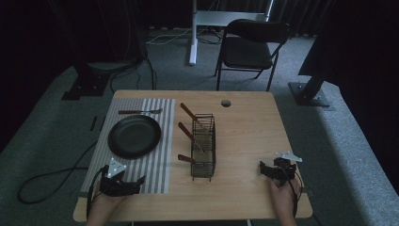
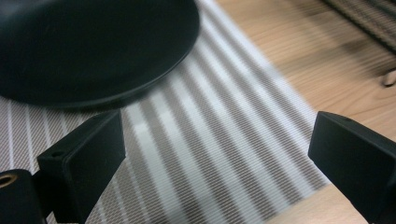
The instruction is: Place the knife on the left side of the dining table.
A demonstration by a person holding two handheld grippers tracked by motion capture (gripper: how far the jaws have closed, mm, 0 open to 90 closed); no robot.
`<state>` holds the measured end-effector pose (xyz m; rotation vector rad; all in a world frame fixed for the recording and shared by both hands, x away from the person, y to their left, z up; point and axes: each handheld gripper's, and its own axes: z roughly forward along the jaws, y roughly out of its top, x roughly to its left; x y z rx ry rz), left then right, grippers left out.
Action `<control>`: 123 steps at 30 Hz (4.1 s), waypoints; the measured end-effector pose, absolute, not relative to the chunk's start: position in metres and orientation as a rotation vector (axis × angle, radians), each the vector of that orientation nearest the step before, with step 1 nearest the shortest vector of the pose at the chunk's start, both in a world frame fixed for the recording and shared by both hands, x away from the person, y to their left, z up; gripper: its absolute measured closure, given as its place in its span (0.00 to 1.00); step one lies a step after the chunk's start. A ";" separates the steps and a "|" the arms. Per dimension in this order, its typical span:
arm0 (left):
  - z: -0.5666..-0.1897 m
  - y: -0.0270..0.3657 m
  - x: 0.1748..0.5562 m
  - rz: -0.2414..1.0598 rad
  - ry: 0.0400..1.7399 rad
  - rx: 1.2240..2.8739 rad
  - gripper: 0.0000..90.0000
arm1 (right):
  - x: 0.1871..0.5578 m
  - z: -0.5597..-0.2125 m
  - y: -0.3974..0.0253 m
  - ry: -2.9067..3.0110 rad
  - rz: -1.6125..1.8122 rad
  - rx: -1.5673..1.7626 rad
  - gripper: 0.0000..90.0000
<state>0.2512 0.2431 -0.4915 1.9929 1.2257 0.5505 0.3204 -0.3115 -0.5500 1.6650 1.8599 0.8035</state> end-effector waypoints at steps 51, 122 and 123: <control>-0.418 0.138 0.243 0.489 0.788 1.990 0.05 | 0.320 -0.550 -0.312 1.861 0.803 1.664 0.14; -0.398 0.119 0.266 0.378 0.696 1.835 0.85 | 0.320 -0.550 -0.312 1.860 0.804 1.664 0.14; -0.396 0.120 0.265 0.375 0.691 1.831 0.85 | 0.320 -0.550 -0.312 1.860 0.804 1.664 0.14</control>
